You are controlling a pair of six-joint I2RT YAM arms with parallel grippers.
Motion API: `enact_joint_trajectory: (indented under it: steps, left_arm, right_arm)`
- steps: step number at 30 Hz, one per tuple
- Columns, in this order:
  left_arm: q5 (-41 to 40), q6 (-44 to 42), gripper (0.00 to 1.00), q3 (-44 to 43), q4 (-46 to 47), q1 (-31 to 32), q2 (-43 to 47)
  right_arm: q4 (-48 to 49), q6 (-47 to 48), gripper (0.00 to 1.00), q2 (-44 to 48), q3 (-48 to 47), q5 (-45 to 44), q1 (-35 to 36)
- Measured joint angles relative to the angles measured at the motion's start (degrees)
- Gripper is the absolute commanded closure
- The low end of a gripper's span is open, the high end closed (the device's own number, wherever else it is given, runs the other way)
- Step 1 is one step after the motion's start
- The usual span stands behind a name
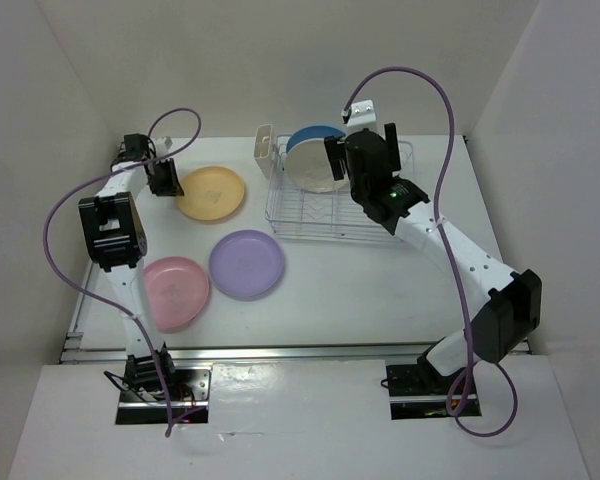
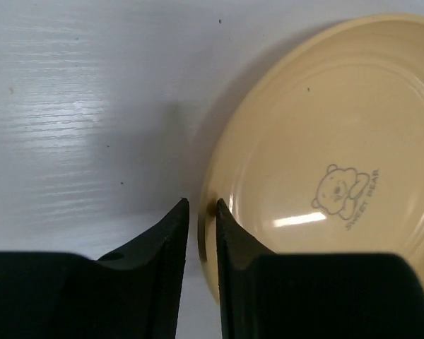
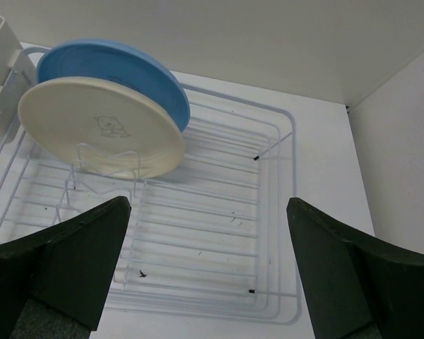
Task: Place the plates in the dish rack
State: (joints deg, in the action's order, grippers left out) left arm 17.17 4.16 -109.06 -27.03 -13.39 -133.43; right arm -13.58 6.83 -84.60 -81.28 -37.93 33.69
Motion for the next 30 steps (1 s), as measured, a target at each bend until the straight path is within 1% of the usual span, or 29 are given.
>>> enact_joint_trajectory:
  steps: [1, 2, 4, 5, 10, 13, 16, 19, 20, 21, 24, 26, 28, 30]
  left_arm:
    - [0.3, -0.1, 0.77, 0.0, 0.0, 0.0, -0.4]
    - [0.8, -0.2, 0.77, 0.1, 0.1, 0.1, -0.7]
    - [1.9, -0.3, 0.85, 0.6, 0.5, 0.1, -0.9]
    - [2.3, -0.3, 1.00, 0.7, 0.7, 0.1, -0.9]
    - [4.9, 0.9, 1.00, 1.8, 1.7, -0.2, -0.3]
    - [5.0, 1.7, 1.00, 5.5, 2.4, -0.2, 2.1]
    - [4.3, 1.9, 1.00, 12.3, 4.3, -0.2, 8.1]
    - [2.3, 1.0, 1.00, 20.2, 8.9, -0.1, 18.2]
    - [2.0, 0.5, 1.00, 21.6, 10.7, 0.0, 21.6]
    - [2.1, -0.1, 1.00, 22.4, 13.1, 0.0, 24.9]
    - [3.1, -4.1, 1.00, 27.8, 29.1, 0.6, 35.6]
    - [4.2, -7.9, 1.00, 35.3, 45.9, 1.7, 43.0]
    - [5.9, -13.5, 1.00, 40.5, 59.8, 4.1, 46.6]
    - [7.5, -19.0, 1.00, 41.9, 70.6, 8.1, 45.7]
  right_arm:
    - [0.0, 0.0, 0.00, -0.3, -0.2, 0.0, 0.0]
    - [-0.2, 0.0, 0.00, -0.6, -0.4, 0.0, 0.0]
    - [-0.2, 0.0, 0.00, -1.2, -0.6, 0.0, 0.0]
    - [-0.3, 0.0, 0.00, -1.4, -0.6, 0.0, 0.0]
    - [-0.7, 0.0, 0.00, -1.8, -0.6, 0.3, 0.0]
    - [-0.6, 0.0, 0.00, -2.0, -0.6, 0.3, 0.0]
    - [-0.6, 0.0, 0.00, -2.0, -0.6, 0.4, 0.0]
    - [-0.6, 0.0, 0.00, -2.0, -0.6, 0.5, 0.0]
    - [-0.6, 0.0, 0.00, -2.0, -0.6, 0.7, 0.0]
    - [-0.6, 0.0, 0.00, -2.0, -0.6, 0.7, 0.0]
    - [-0.5, 0.0, 0.00, -2.0, -0.6, 0.8, 0.0]
    - [-0.6, 0.0, 0.00, -2.0, -0.6, 0.9, 0.0]
    - [-0.5, 0.0, 0.00, -2.0, -0.6, 0.9, 0.0]
    - [-0.6, 0.0, 0.00, -2.0, -0.6, 0.9, 0.0]
